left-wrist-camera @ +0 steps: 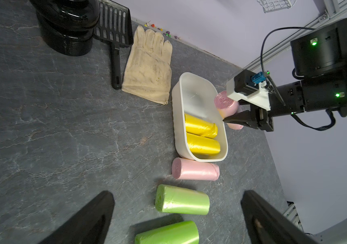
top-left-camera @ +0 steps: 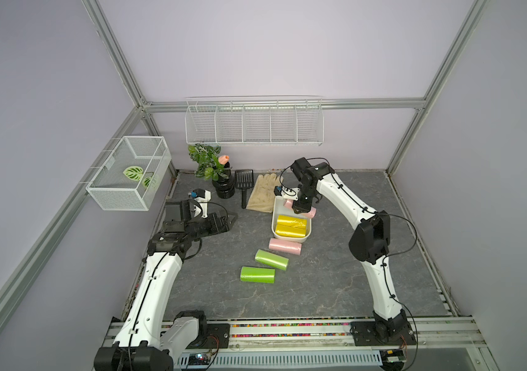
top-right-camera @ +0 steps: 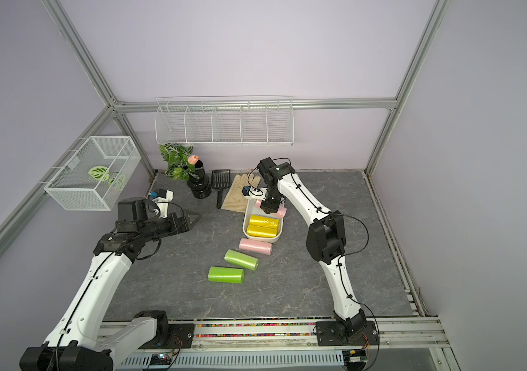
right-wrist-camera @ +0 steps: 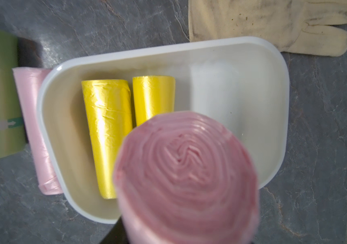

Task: Put the roll of trash bags into the storage box
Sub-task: Place the roll of trash bags in the storage box.

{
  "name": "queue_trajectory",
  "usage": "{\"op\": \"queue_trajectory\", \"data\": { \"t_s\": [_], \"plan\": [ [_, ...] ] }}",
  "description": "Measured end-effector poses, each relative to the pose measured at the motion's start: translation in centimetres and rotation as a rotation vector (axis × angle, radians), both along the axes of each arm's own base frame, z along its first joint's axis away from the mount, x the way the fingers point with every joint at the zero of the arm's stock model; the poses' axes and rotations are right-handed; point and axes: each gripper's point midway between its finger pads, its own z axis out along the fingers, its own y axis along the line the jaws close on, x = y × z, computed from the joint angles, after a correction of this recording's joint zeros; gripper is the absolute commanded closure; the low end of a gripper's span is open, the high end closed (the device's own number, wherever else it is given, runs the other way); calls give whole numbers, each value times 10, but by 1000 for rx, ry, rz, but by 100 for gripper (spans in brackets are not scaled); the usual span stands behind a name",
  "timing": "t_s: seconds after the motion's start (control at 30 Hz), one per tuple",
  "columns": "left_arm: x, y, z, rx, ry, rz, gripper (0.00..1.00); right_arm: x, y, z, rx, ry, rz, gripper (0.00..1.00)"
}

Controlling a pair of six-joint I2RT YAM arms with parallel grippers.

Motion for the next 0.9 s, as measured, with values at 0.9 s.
{"op": "queue_trajectory", "data": {
  "t_s": [0.9],
  "plan": [
    [2,2,-4,11,12,12,0,17,31,-86,-135,-55,248,87]
  ]
}}
